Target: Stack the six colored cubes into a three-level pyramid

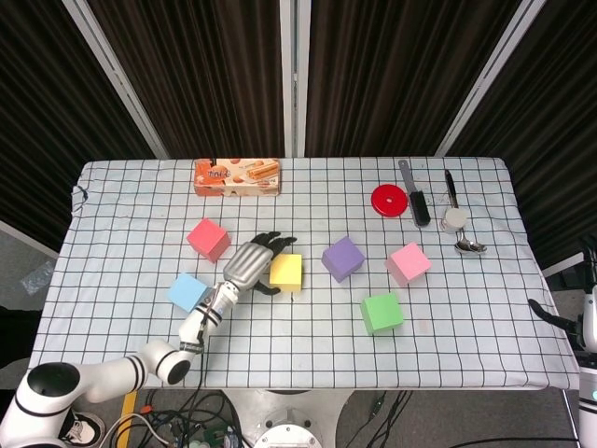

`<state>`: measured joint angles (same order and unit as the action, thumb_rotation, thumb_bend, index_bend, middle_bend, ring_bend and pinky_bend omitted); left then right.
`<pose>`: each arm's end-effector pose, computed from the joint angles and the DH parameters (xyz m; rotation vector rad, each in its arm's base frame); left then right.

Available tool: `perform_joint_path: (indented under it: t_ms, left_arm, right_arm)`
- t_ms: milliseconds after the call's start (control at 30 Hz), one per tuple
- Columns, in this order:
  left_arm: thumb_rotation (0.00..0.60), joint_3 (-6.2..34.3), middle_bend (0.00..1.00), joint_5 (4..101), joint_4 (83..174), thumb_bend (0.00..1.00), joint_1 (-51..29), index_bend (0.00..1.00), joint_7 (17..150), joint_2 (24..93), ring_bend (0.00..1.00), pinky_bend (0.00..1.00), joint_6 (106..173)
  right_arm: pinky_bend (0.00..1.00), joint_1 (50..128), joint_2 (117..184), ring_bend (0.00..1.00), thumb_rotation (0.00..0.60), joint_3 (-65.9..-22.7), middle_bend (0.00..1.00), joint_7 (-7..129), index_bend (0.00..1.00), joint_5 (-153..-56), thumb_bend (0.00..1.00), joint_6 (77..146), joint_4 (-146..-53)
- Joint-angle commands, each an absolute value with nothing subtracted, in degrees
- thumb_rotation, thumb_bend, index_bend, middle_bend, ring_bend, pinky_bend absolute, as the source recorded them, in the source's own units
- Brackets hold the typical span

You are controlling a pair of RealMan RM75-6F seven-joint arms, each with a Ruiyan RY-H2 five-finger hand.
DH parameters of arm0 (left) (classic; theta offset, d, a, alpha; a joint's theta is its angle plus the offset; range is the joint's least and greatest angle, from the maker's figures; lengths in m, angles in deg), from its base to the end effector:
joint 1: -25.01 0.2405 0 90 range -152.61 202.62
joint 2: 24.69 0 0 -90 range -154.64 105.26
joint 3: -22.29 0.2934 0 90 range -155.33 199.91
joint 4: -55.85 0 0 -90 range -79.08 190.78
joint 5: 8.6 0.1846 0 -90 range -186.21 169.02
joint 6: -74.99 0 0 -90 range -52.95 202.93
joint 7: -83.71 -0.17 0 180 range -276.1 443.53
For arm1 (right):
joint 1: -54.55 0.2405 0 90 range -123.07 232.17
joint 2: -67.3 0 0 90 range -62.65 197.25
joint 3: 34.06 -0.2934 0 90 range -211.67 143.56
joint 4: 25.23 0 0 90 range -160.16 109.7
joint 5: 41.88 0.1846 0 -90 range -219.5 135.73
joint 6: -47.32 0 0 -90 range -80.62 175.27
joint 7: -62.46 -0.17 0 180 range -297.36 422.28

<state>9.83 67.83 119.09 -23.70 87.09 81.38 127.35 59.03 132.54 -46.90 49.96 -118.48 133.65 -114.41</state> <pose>-0.1126 0.4014 -0.0856 -1.9234 -1.0905 -1.2093 -0.3518 -0.2324 0.2418 1.0530 -0.9487 1.1112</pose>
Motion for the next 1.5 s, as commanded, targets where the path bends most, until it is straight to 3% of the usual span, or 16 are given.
perform_joint_path:
  t_ms: [33,267,500,700,800,1067,1267,1500]
  left_arm:
    - [0.6,9.6,0.14,67.62,119.21,0.04,-23.76,0.1,87.3,81.29,0.06,0.15,127.44]
    - [0.6,10.13,0.13,68.17,125.08,0.03,-21.72,0.1,85.75,77.51,0.05,0.15,130.69]
    - [0.6,14.22,0.13,67.21,140.67,0.01,-13.25,0.1,79.76,65.39,0.04,0.15,137.92]
    - [0.6,11.9,0.13,62.79,145.2,0.01,-8.66,0.1,77.97,59.7,0.04,0.15,143.73]
    - [0.6,9.08,0.14,58.05,146.01,0.01,-7.99,0.1,76.43,60.28,0.04,0.13,145.21]
    - [0.6,4.74,0.15,44.99,146.69,0.0,-10.94,0.1,69.72,64.79,0.04,0.1,141.58]
    - [0.6,1.97,0.16,36.96,142.61,0.0,-15.1,0.09,66.26,70.0,0.04,0.1,138.32]
    - [0.6,0.38,0.16,32.67,135.11,0.0,-19.0,0.09,59.93,75.36,0.02,0.1,140.47]
  right_arm:
    - [0.0,59.06,132.57,0.0,0.6,-46.88,0.0,50.05,0.0,-118.56,0.03,133.64,-114.45]
    - [0.0,60.28,130.92,0.0,0.6,-46.4,0.0,51.71,0.0,-120.23,0.03,132.0,-115.62]
    - [0.0,63.88,126.63,0.0,0.6,-46.59,0.0,57.55,0.0,-121.65,0.03,127.29,-119.44]
    - [0.0,66.92,126.61,0.0,0.6,-47.5,0.0,62.18,0.0,-121.01,0.03,124.94,-122.36]
    - [0.0,67.59,127.75,0.0,0.6,-47.67,0.0,63.49,0.0,-120.37,0.03,124.94,-122.7]
    - [0.0,67.64,127.66,0.0,0.6,-47.9,0.0,64.29,0.0,-118.2,0.03,125.23,-122.86]
    - [0.0,67.15,126.62,0.0,0.6,-47.9,0.0,62.66,0.0,-117.28,0.03,125.49,-122.31]
    - [0.0,67.1,126.9,0.0,0.6,-47.69,0.0,60.93,0.0,-116.79,0.03,125.34,-120.55]
